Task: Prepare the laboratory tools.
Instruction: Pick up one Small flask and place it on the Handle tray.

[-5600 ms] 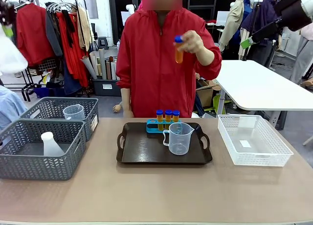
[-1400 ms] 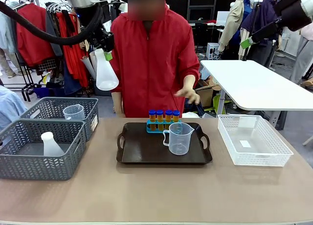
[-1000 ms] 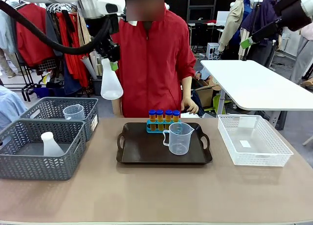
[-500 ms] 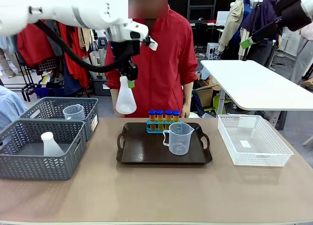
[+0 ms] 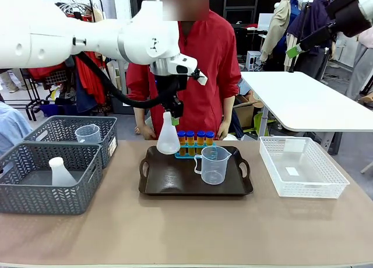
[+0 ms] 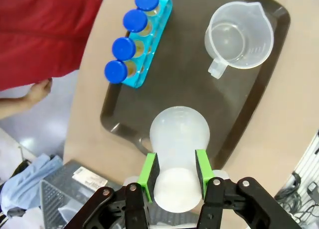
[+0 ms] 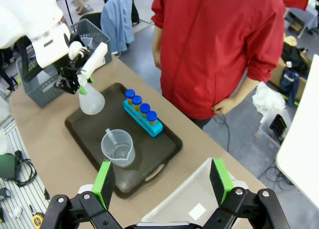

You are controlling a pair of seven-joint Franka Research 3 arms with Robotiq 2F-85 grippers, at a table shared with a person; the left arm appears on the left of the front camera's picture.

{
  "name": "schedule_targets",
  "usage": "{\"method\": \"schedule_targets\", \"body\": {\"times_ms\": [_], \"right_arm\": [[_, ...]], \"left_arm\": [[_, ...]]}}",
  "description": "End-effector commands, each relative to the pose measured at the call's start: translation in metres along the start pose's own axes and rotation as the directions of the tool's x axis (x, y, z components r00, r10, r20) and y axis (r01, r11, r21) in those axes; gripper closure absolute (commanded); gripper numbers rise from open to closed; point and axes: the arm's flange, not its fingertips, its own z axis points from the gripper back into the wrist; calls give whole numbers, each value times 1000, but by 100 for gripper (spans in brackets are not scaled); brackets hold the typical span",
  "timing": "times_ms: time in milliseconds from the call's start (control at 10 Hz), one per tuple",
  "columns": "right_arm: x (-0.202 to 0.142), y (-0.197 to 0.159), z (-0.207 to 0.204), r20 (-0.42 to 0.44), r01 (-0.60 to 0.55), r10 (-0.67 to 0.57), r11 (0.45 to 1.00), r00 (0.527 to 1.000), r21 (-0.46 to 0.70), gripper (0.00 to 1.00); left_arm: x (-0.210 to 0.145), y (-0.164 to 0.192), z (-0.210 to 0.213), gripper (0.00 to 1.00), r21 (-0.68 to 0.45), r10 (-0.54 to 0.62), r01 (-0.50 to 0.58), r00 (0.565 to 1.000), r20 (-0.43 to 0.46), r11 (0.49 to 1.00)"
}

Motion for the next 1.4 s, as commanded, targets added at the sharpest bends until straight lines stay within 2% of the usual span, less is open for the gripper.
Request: {"method": "schedule_targets", "body": {"times_ms": [0,600,1100,1300], "right_arm": [[0,-1,1,14,2,-3,1000,1000,10,0],[0,-1,1,14,2,-3,1000,1000,10,0],[0,-1,1,14,2,-3,1000,1000,10,0],[0,-1,1,14,2,-3,1000,1000,10,0]], "left_arm": [[-6,-2,-11,100,-11,-29,29,999,27,1000],[4,-3,-20,100,-15,-13,13,1000,-4,1000],[-5,0,-56,100,-21,-7,8,1000,7,1000],[-9,3,-69,100,-38,-4,3,1000,-15,999]]}}
